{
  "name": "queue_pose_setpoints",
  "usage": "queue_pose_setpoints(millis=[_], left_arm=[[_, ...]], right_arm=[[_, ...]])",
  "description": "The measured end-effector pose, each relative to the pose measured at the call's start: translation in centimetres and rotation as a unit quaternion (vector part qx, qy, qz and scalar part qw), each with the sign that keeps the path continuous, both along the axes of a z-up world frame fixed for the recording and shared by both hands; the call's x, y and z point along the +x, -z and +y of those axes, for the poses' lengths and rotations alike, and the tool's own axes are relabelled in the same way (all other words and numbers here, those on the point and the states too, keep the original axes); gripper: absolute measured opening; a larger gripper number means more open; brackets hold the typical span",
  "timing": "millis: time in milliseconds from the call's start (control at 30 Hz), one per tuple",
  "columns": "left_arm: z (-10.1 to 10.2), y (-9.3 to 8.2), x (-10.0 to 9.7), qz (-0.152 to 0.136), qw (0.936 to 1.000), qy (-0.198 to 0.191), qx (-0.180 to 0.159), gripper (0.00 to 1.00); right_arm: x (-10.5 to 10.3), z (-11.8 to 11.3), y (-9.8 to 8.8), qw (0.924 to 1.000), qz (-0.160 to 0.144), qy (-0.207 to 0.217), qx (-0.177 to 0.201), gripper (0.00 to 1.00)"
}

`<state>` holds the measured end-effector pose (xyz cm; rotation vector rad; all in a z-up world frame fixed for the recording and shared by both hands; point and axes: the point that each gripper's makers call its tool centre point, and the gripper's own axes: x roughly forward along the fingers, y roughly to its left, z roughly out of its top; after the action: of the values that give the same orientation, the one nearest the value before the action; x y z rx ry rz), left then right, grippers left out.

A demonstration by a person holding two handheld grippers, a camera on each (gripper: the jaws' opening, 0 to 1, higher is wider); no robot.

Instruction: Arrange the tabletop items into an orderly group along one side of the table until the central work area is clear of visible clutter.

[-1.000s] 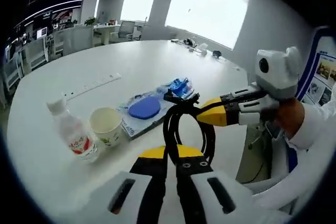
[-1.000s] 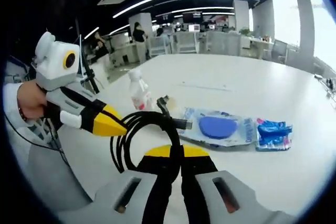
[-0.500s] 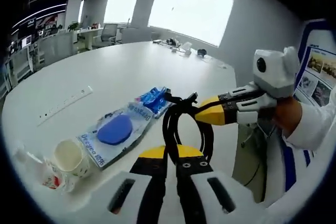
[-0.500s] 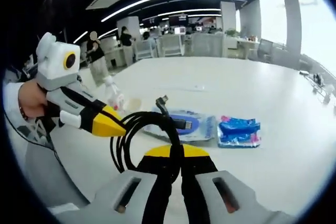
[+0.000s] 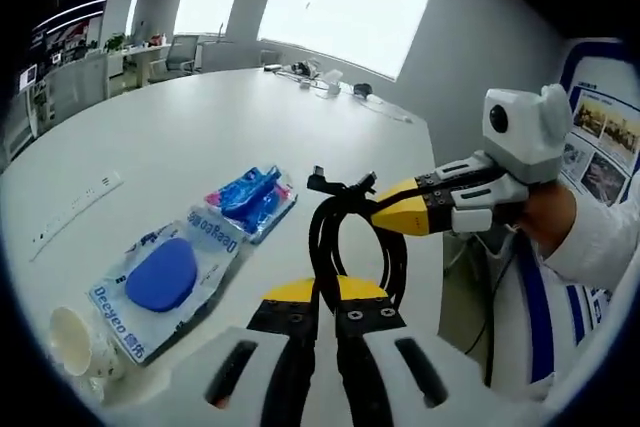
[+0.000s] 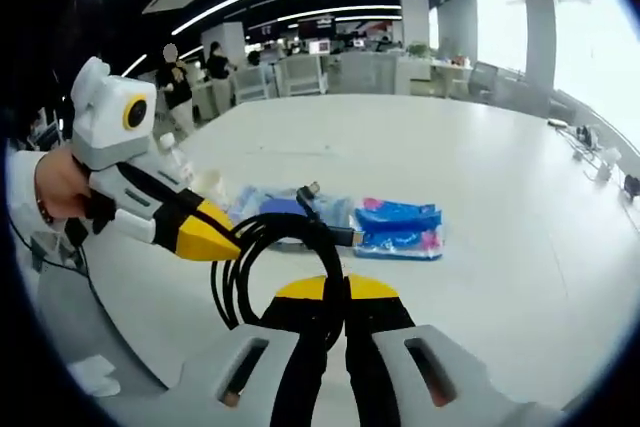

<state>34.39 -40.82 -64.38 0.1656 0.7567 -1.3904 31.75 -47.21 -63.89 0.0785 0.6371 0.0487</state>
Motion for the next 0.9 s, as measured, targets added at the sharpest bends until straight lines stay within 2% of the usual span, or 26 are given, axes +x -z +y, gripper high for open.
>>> queue_pose_setpoints(millis=[167, 433, 767, 900], left_arm=[[-1.4, 1.4, 0.0, 0.018, 0.9998, 0.003, 0.007, 0.02], [-4.4, 4.1, 0.6, 0.041, 0.999, 0.001, 0.015, 0.02], [-6.7, 6.8, 1.1, 0.062, 0.9974, 0.002, 0.037, 0.02], [-7.0, 8.0, 0.8, 0.083, 0.9953, -0.001, 0.05, 0.02]], right_arm=[[-0.1, -1.3, 1.2, 0.9998, 0.013, 0.01, 0.013, 0.02], [0.4, -3.7, 2.7, 0.9994, 0.034, 0.008, 0.002, 0.02], [1.1, -6.9, 6.1, 0.9978, 0.066, 0.006, 0.0, 0.02], [1.3, -7.8, 7.9, 0.9965, 0.083, 0.008, 0.006, 0.02]])
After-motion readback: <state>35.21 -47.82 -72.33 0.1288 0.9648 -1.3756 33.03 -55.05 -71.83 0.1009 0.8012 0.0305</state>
